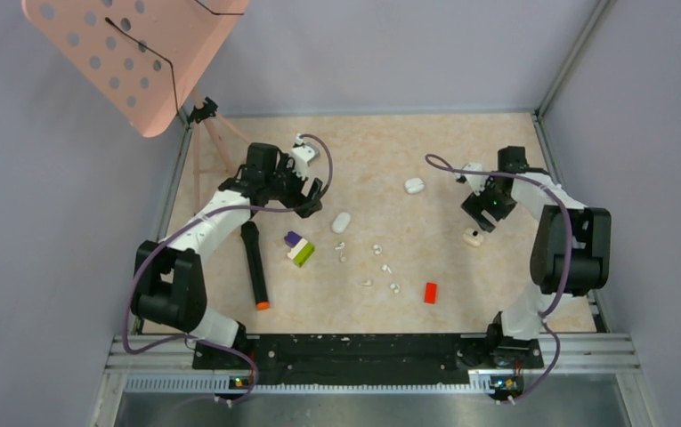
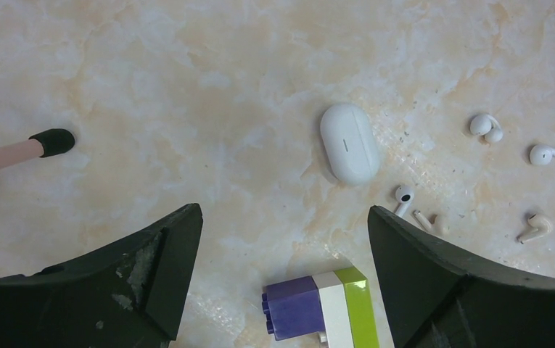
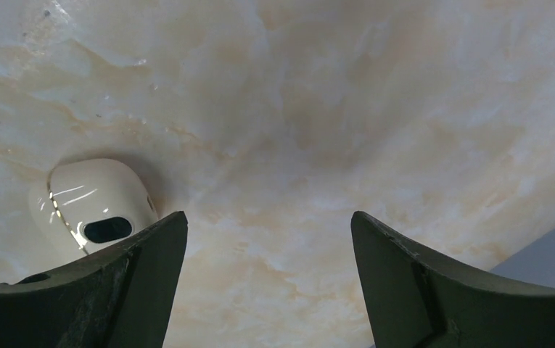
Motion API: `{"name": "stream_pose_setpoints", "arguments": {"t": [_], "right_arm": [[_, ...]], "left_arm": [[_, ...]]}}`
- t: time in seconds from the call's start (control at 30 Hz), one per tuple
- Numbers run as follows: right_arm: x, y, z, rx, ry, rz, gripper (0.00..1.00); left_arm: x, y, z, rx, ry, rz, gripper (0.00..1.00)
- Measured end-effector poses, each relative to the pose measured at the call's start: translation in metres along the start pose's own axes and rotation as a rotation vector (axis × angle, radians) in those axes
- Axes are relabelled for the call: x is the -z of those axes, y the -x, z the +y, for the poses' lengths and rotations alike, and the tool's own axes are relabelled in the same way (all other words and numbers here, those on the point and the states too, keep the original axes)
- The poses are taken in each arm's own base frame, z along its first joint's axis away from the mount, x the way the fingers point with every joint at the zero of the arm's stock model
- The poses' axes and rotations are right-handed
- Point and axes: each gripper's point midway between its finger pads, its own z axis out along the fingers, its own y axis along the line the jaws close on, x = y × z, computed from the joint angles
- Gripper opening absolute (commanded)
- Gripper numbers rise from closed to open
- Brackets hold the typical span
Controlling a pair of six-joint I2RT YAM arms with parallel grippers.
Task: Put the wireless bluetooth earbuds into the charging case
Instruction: Pick up the charging case at the center of the board.
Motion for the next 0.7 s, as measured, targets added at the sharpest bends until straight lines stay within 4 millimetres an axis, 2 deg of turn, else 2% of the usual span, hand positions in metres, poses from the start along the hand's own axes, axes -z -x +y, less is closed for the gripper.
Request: {"name": "stream_pose_setpoints", "arguments": {"t": [0.17,0.43,0.53,0.7], "right_arm": [[-0.016,-0.009,0.001,0.054,0.019,0.032,0.82],[-0.019,-0.009,-0.001,0.123,0.011,0.019,0.82],[-0.019,-0.009,0.005,0.134,0.037,0.013,0.82],[-0.017,-0.008,0.029,0.159,0.119,0.015,0.82]], "left_arm": [[-0.001,-0.003,-0.001,0.007,-0.008,0.015,0.89],[-0.002,-0.002,0.000,0.005,-0.008,0.014,0.89],[-0.002,-0.002,0.000,0.005,-0.008,0.014,0.89],[-0.002,-0.002,-0.001,0.006,-0.011,0.014,0.89]]}}
